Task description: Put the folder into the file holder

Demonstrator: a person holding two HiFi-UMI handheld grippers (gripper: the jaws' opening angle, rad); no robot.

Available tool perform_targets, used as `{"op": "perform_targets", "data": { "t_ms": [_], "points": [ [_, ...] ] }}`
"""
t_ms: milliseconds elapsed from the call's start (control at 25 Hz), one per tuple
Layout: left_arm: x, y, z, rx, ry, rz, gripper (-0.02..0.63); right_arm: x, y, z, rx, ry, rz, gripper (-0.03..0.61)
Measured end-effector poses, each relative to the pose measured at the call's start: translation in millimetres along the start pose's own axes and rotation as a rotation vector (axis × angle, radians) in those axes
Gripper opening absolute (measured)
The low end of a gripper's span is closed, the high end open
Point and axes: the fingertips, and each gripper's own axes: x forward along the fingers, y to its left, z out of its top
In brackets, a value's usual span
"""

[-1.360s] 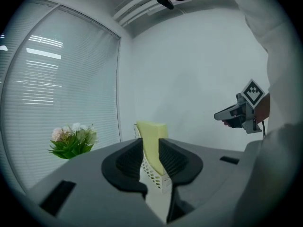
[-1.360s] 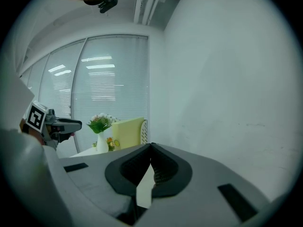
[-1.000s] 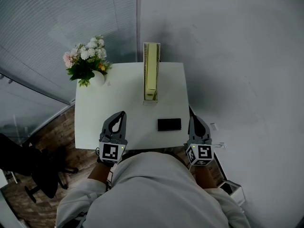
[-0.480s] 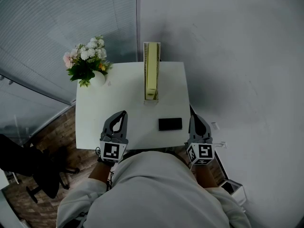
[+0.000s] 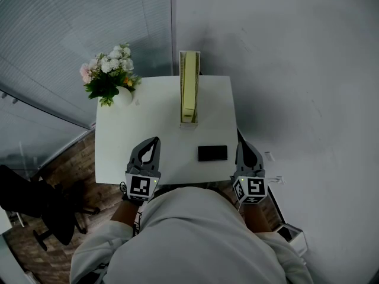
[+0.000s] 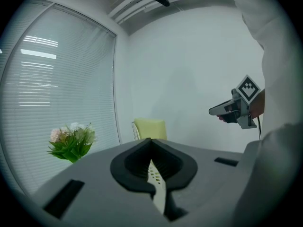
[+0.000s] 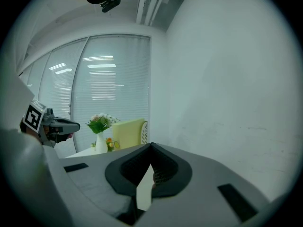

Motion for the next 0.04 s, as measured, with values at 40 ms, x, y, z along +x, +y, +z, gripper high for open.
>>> {"op": "perform_targets", "data": {
  "t_ms": [40],
  "points": [
    [0.9, -0.9, 0.9, 0.005, -0.003, -0.003, 0.008, 0.1, -0.8, 0.1, -0.001, 0.0, 0.0, 0.014]
  ]
}}
